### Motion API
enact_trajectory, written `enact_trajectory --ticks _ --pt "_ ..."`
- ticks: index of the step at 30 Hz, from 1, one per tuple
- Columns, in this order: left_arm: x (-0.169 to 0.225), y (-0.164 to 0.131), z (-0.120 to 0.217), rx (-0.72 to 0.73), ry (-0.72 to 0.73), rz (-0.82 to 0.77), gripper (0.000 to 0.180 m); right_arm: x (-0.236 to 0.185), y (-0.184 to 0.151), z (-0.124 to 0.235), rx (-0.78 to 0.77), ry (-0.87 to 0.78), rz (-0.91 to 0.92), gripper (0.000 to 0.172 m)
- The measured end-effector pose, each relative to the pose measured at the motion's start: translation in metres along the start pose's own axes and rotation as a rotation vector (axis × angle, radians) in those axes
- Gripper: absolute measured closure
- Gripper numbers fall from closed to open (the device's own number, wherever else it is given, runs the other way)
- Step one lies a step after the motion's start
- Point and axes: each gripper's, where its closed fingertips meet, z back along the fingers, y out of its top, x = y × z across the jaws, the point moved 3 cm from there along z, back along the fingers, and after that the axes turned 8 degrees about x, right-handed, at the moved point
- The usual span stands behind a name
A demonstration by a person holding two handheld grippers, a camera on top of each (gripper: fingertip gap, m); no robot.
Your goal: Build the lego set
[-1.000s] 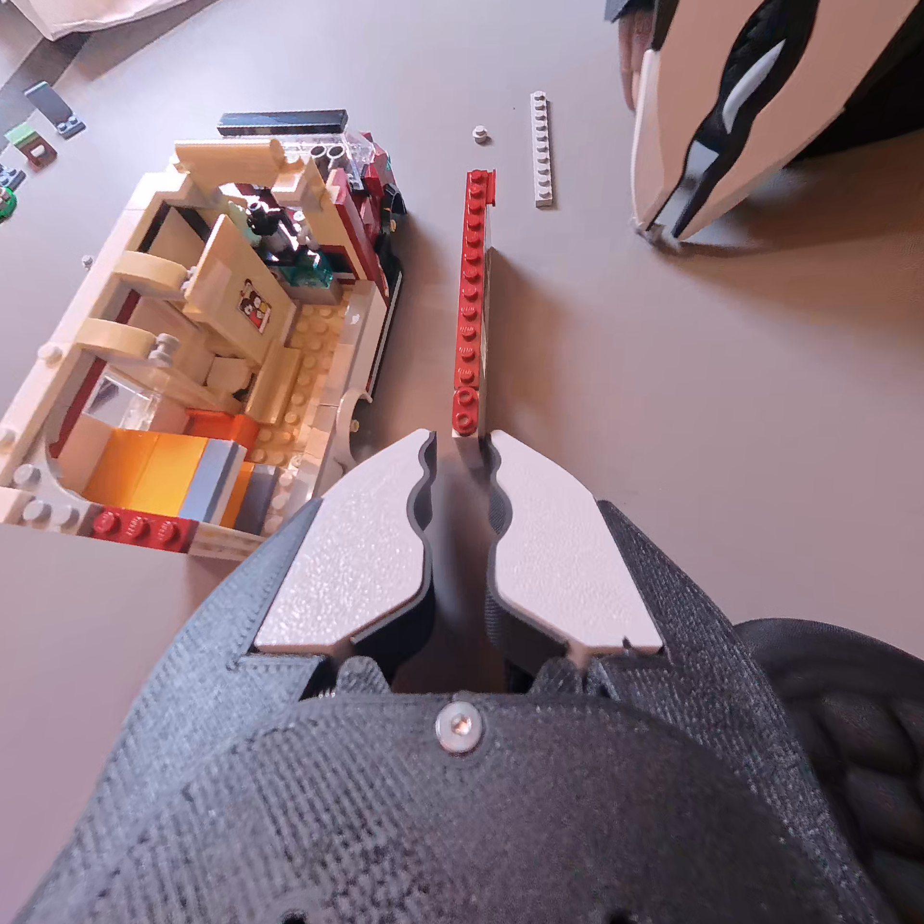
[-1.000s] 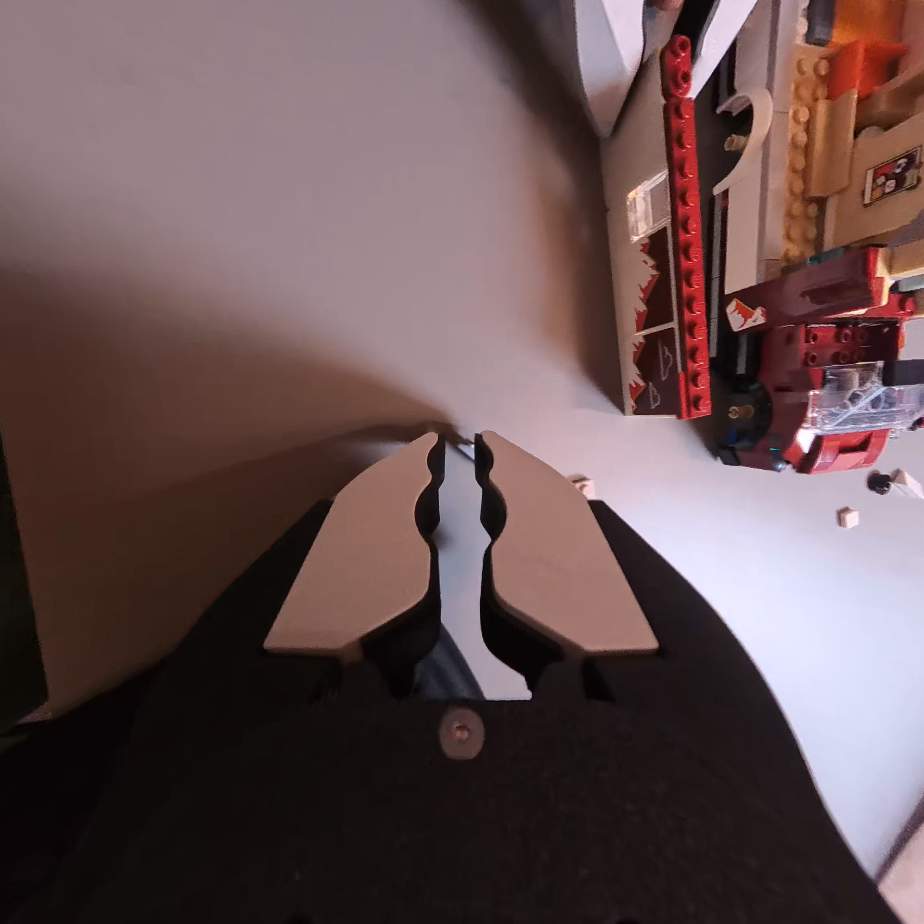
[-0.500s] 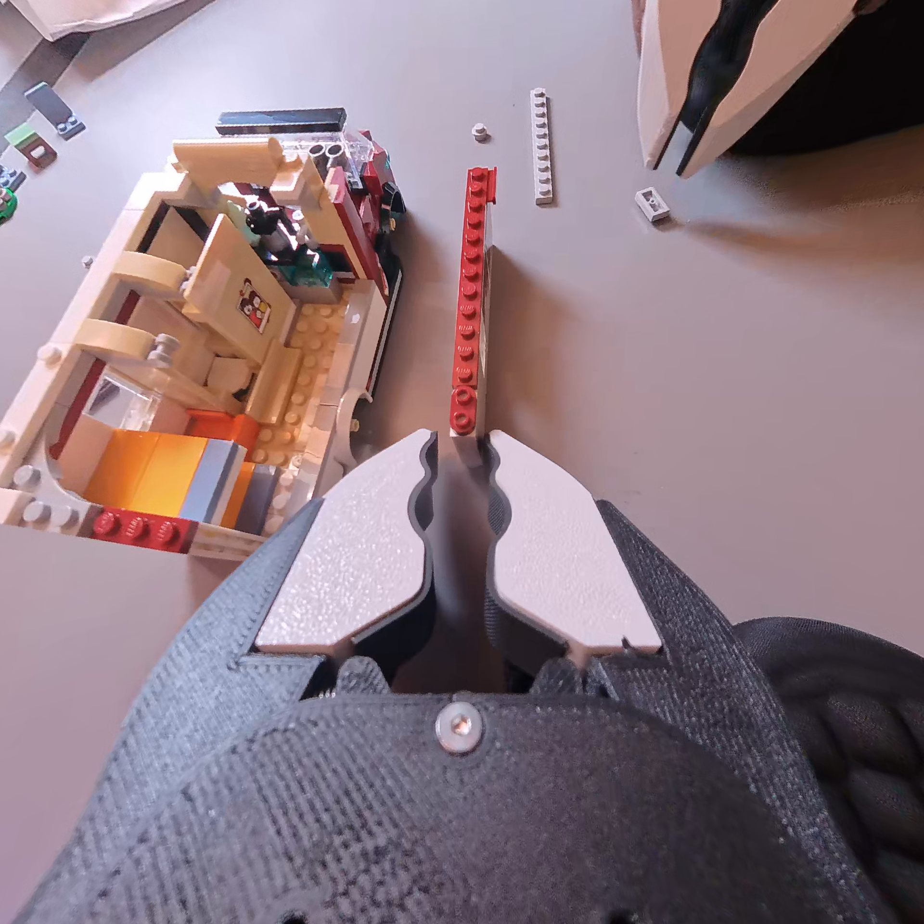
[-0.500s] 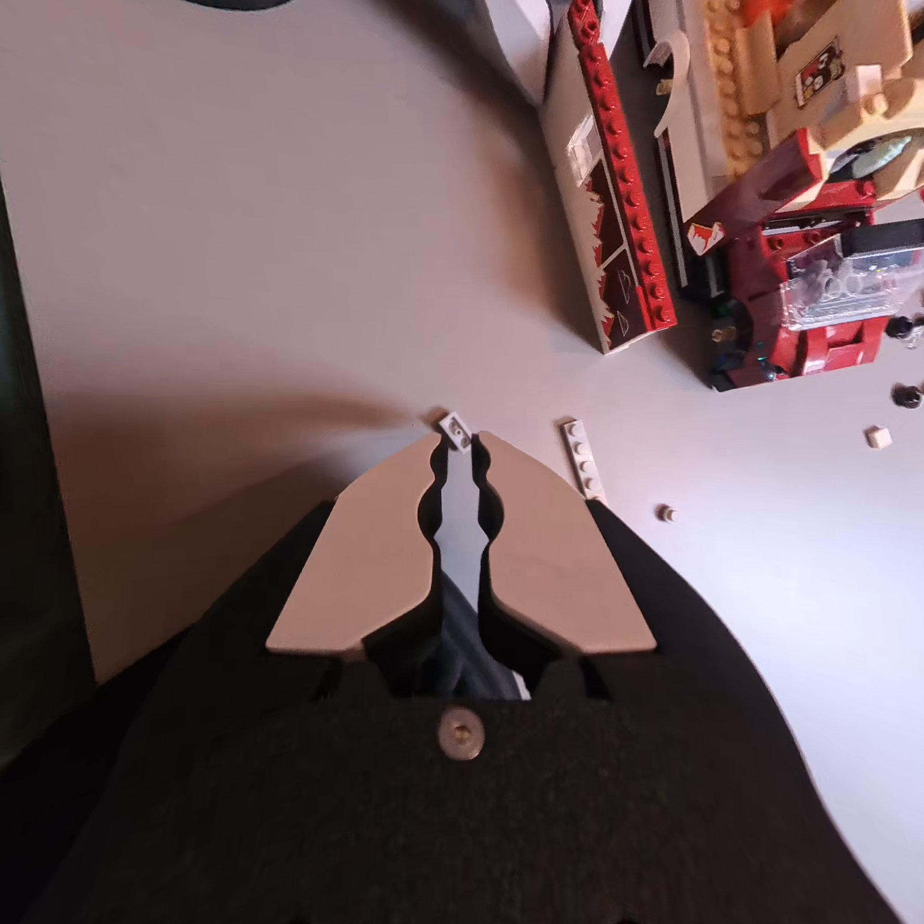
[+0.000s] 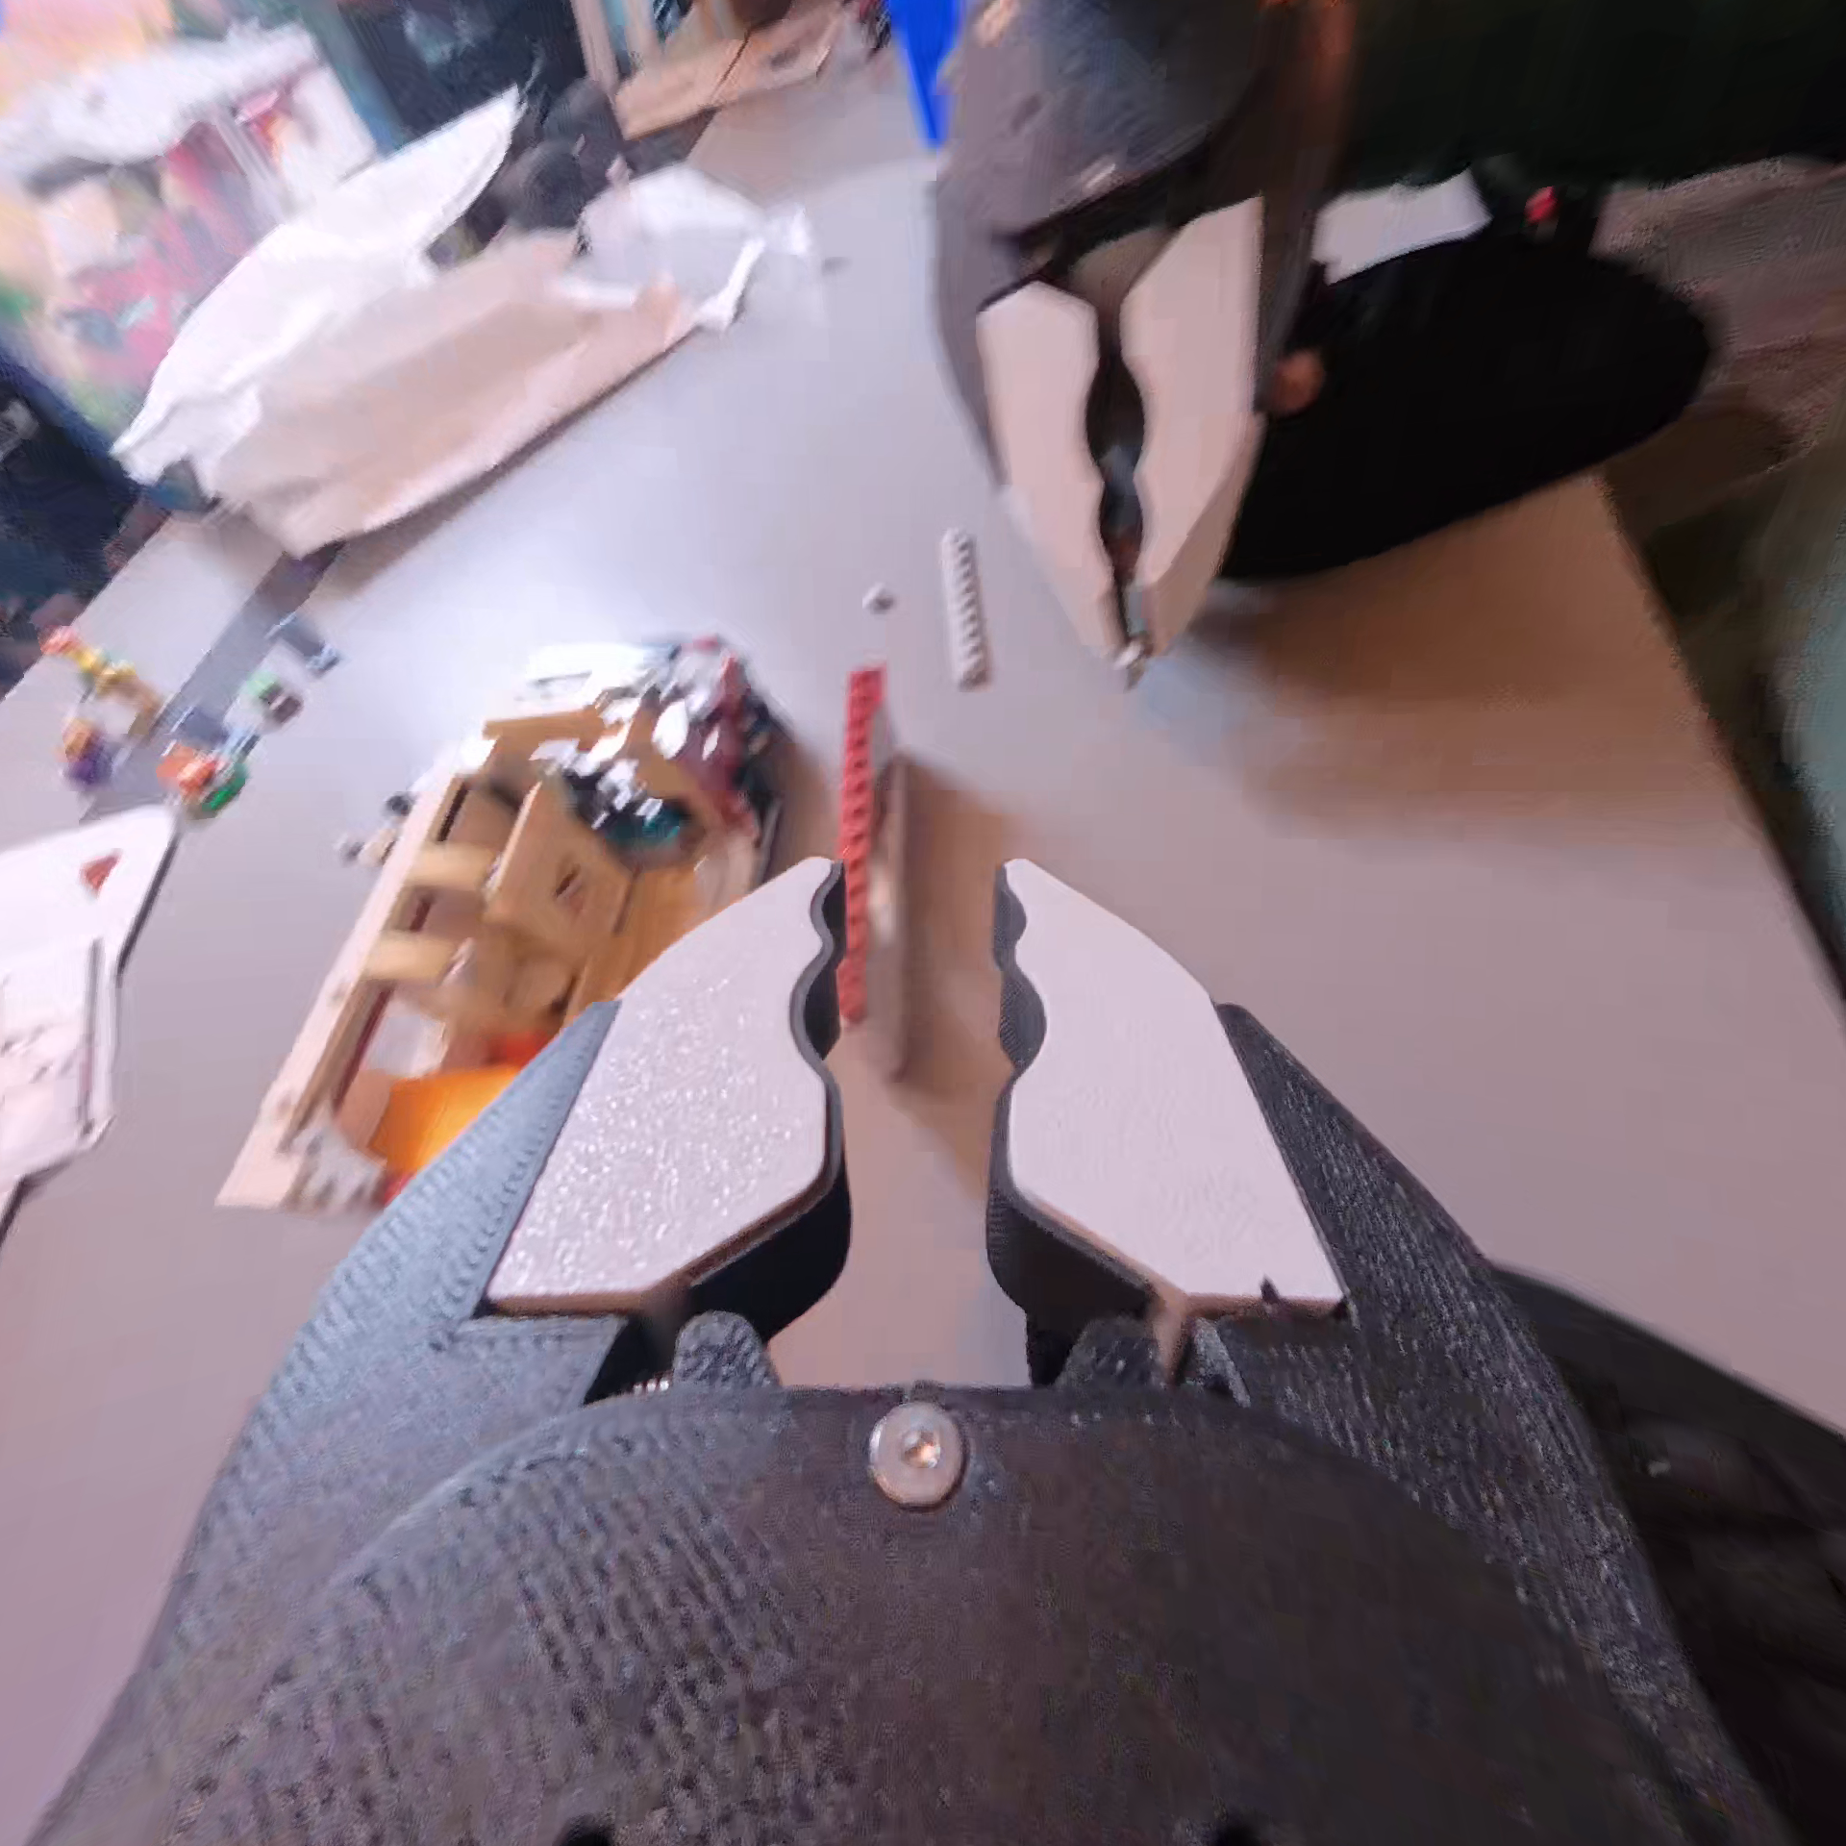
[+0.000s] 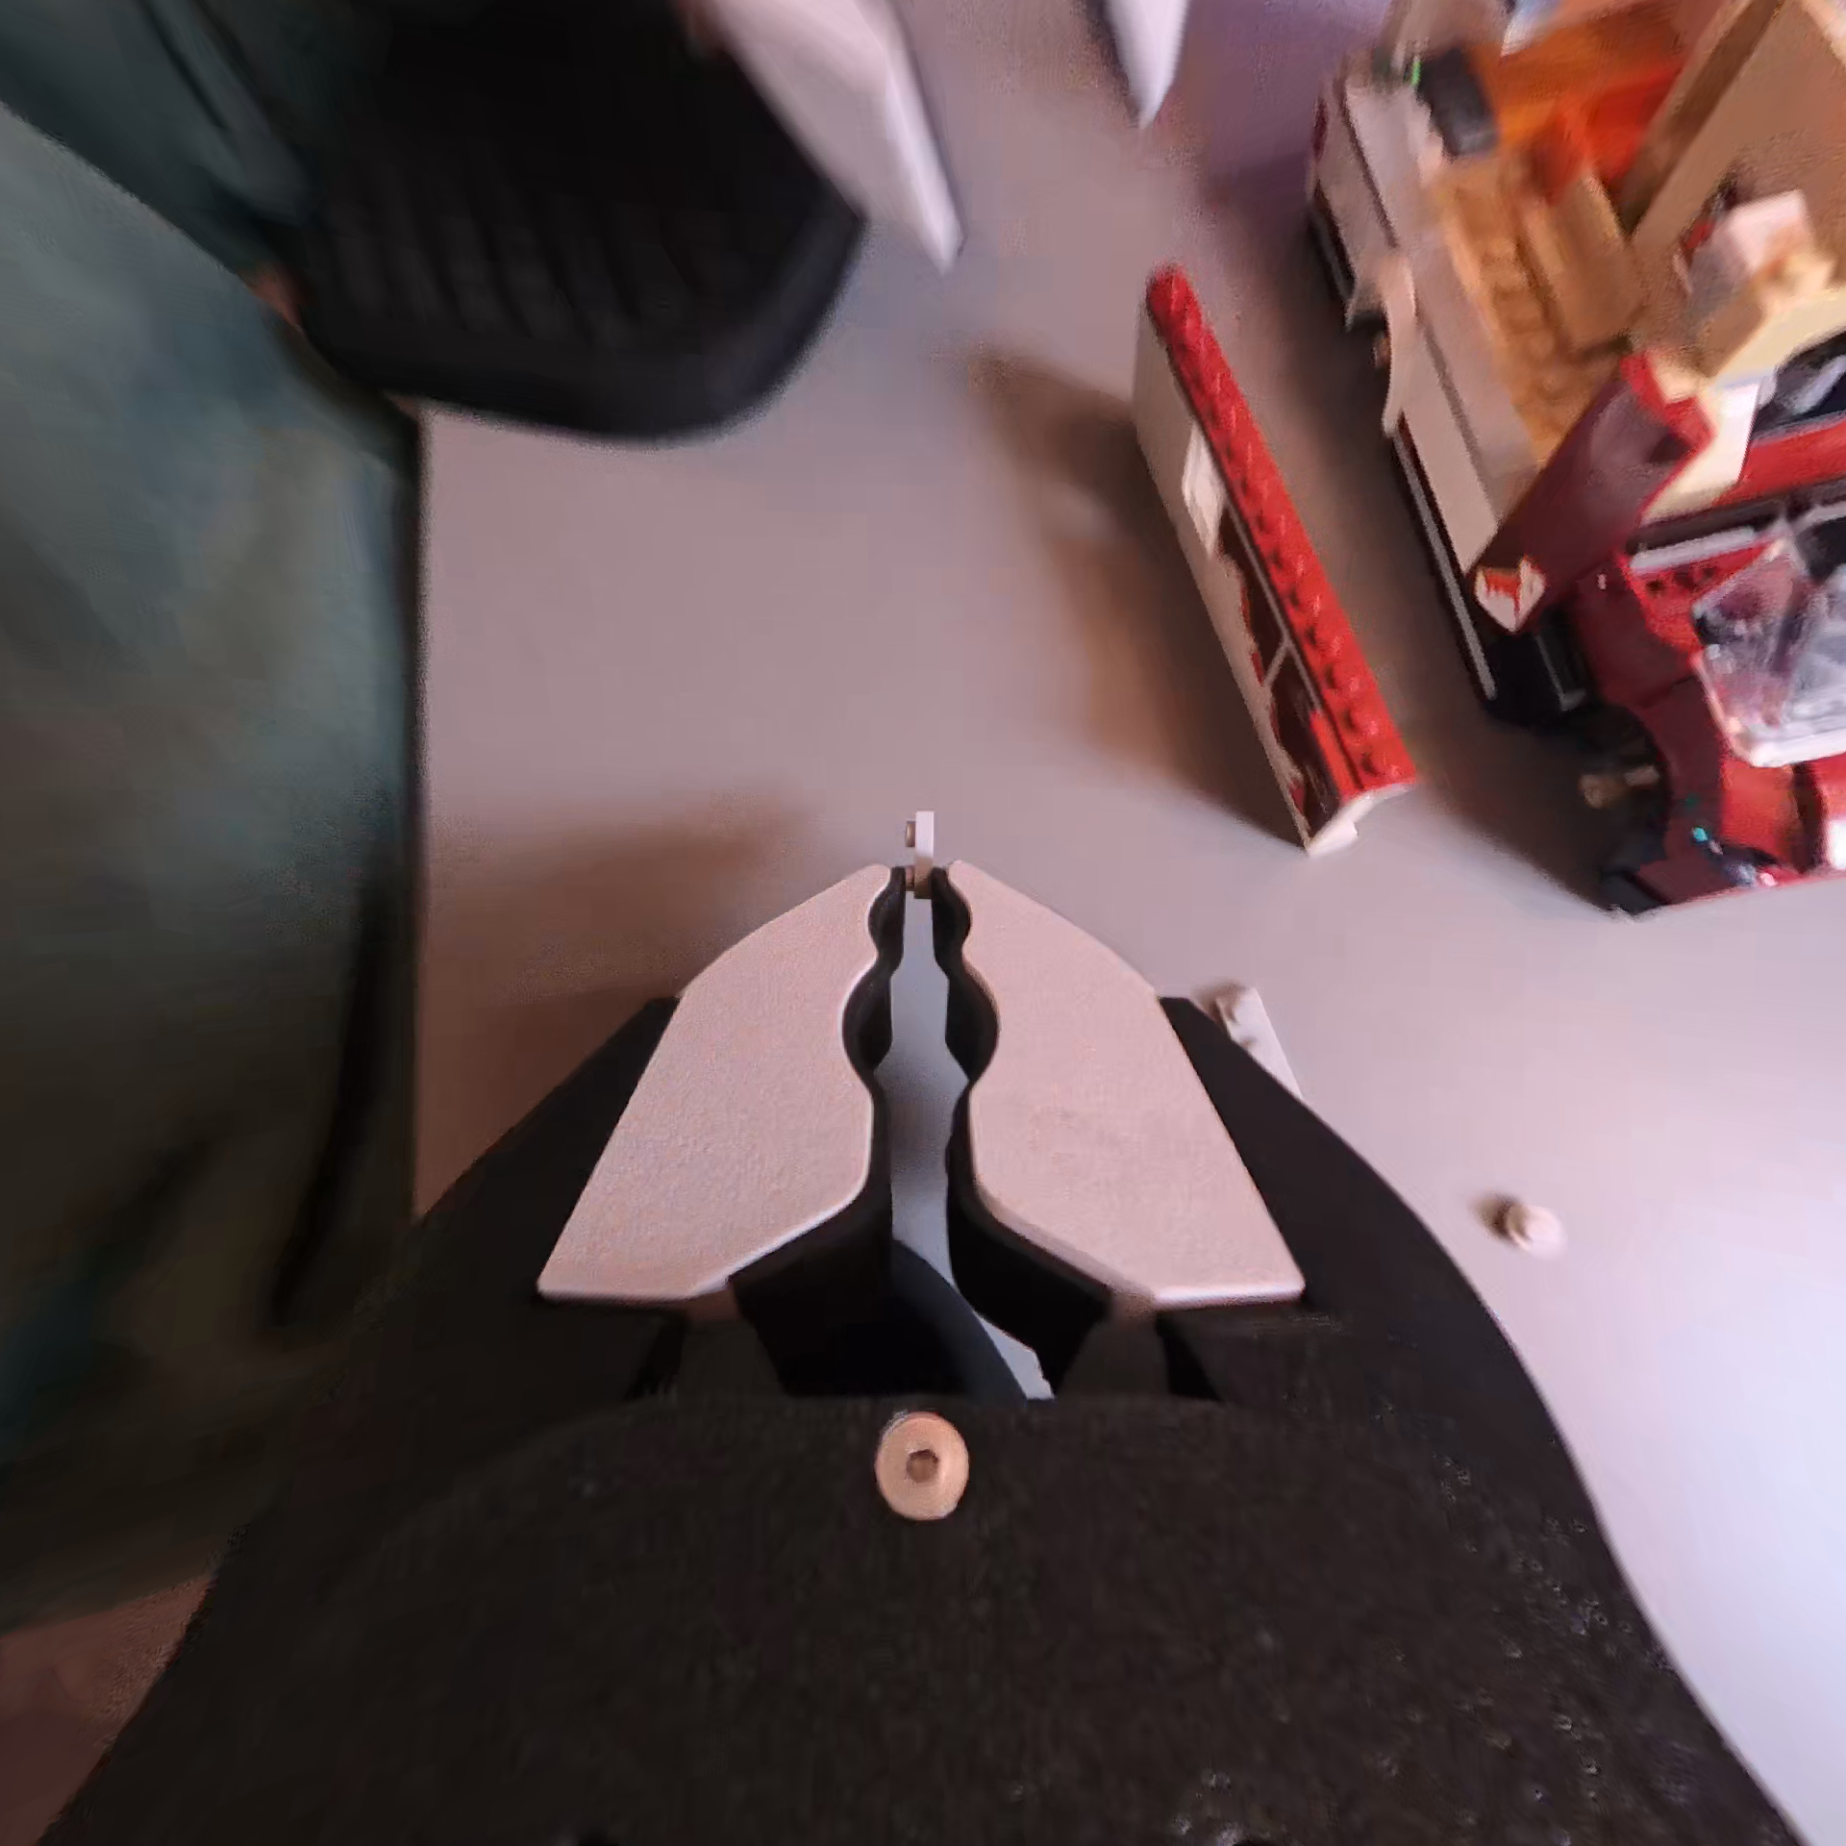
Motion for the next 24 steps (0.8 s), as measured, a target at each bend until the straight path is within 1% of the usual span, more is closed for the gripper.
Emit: enact_trajectory --ticks 1,3,5,7,9,12,16,24 --pt "0.010 0.007 -0.005 0.024 -0.037 0.001 0.154 -0.003 0.009 0.000 0.044 0.035 -0.036 0.168" --pt "0.027 0.017 -0.017 0.055 -0.095 0.003 0.157 -0.007 0.025 -0.002 0.106 0.104 -0.099 0.168" --pt "0.035 0.022 -0.026 0.076 -0.100 -0.024 0.156 -0.011 0.039 -0.006 0.150 0.176 -0.160 0.168" --pt "0.036 0.026 -0.029 0.099 -0.054 -0.124 0.156 -0.015 0.051 -0.009 0.188 0.250 -0.226 0.168" --pt "0.040 0.029 -0.028 0.120 -0.043 -0.206 0.157 -0.018 0.059 -0.010 0.216 0.314 -0.271 0.168" --pt "0.044 0.033 -0.024 0.151 -0.036 -0.259 0.163 -0.019 0.063 -0.011 0.218 0.360 -0.290 0.168" --pt "0.043 0.032 -0.023 0.138 -0.024 -0.293 0.171 -0.021 0.064 -0.011 0.214 0.392 -0.301 0.168" --pt "0.045 0.034 -0.021 0.158 -0.017 -0.334 0.171 -0.020 0.061 -0.009 0.222 0.431 -0.359 0.168"
